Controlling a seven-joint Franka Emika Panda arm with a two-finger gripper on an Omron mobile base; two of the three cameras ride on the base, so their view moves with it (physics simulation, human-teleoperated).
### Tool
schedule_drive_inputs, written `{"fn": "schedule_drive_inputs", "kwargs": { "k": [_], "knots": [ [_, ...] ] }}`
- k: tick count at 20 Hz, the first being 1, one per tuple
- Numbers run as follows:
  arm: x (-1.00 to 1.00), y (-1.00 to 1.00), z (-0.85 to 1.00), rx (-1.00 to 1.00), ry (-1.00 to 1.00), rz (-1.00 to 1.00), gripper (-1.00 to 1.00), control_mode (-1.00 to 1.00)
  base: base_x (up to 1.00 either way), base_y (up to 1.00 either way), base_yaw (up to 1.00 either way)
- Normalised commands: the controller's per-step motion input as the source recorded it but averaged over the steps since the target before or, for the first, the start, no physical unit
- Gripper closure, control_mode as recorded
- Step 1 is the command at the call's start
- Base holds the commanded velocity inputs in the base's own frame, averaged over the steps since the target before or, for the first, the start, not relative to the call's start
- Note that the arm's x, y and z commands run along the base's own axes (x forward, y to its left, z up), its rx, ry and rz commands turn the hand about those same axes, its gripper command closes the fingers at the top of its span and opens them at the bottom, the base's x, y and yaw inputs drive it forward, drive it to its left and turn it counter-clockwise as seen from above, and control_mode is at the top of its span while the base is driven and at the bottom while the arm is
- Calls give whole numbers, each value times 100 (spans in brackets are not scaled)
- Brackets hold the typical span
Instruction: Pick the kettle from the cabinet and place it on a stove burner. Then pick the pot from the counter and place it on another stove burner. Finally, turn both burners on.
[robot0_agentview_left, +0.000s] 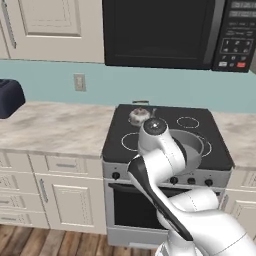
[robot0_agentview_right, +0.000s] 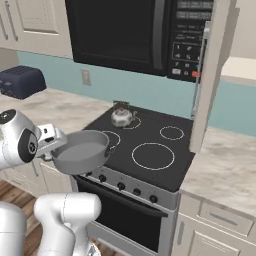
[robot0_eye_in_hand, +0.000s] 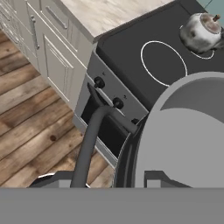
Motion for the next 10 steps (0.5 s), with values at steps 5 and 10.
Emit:
{"fn": "schedule_drive_inputs", "kwargs": {
  "k": [5, 10],
  "knots": [
    [0, 0, 0, 0, 0, 0, 100, 100, 2, -50, 12],
    [0, 0, 0, 0, 0, 0, 100, 100, 16, -47, 12]
  ]
}}
